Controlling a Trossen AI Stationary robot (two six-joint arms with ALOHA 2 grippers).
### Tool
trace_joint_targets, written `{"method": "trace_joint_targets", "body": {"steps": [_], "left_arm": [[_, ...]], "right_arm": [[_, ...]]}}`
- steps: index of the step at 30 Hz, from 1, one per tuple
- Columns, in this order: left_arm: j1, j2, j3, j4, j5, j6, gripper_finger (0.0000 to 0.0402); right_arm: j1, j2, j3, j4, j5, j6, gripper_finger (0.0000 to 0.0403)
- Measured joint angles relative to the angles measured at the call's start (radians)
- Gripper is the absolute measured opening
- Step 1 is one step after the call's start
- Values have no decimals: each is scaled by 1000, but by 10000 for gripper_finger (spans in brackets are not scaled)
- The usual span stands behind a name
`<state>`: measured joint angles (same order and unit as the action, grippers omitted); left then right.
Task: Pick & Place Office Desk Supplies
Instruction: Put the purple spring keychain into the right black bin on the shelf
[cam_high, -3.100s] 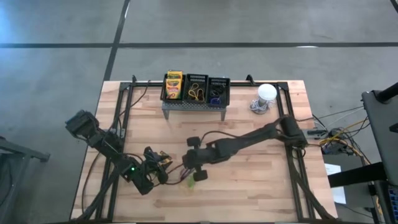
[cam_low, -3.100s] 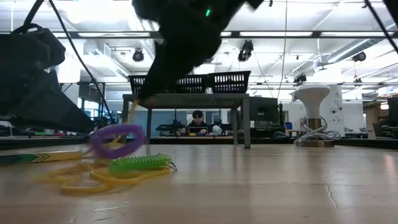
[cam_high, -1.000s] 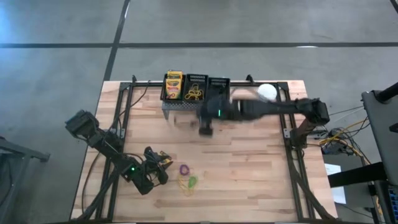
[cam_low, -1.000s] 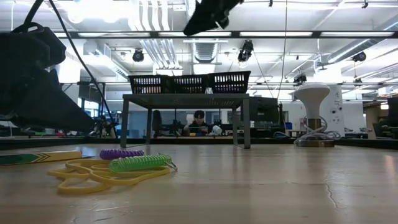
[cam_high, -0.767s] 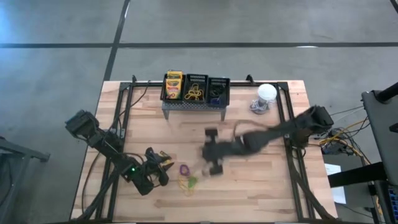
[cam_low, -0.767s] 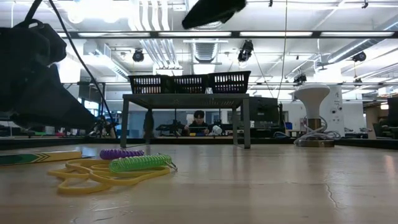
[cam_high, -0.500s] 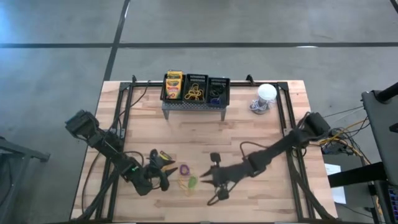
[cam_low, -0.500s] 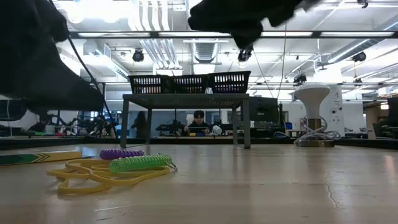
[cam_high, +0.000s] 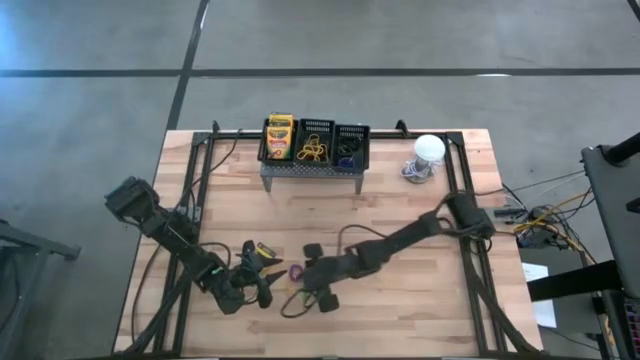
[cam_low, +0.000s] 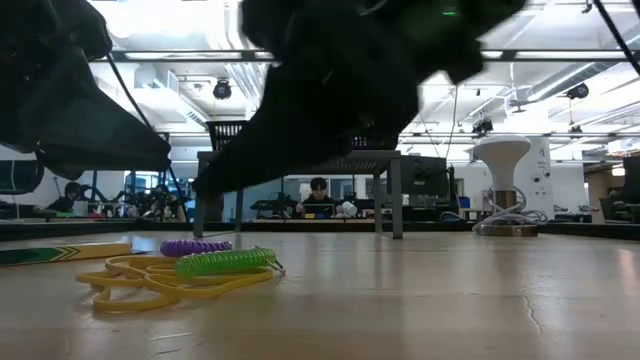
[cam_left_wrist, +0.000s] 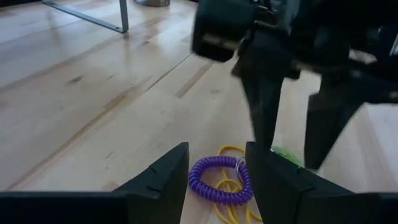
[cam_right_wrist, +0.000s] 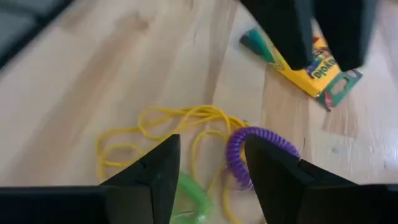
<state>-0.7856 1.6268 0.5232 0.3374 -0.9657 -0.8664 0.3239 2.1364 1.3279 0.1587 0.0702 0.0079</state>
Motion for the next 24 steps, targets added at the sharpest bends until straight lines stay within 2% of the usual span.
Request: {"method": "trace_joint_targets", "body": {"steps": [7,13,16,19,24], "left_arm": [[0,0,-1,-8,3,-1,163],[0,0,-5,-30,9,-5,163],[0,0,-5,-31,9,-5,163],[0,0,-5,-31,10,-5,163],[0,0,-6,-33,12,-5,163]], "right_arm": [[-42,135,201,-200,-26,-51,171],[-59,160,277,-337,-30,-30,100],[-58,134,276,-387,-28,-29,55],[-48,82,275,-450,-25,-27,27],[1,-22,274,-622,-25,-29,32]]}}
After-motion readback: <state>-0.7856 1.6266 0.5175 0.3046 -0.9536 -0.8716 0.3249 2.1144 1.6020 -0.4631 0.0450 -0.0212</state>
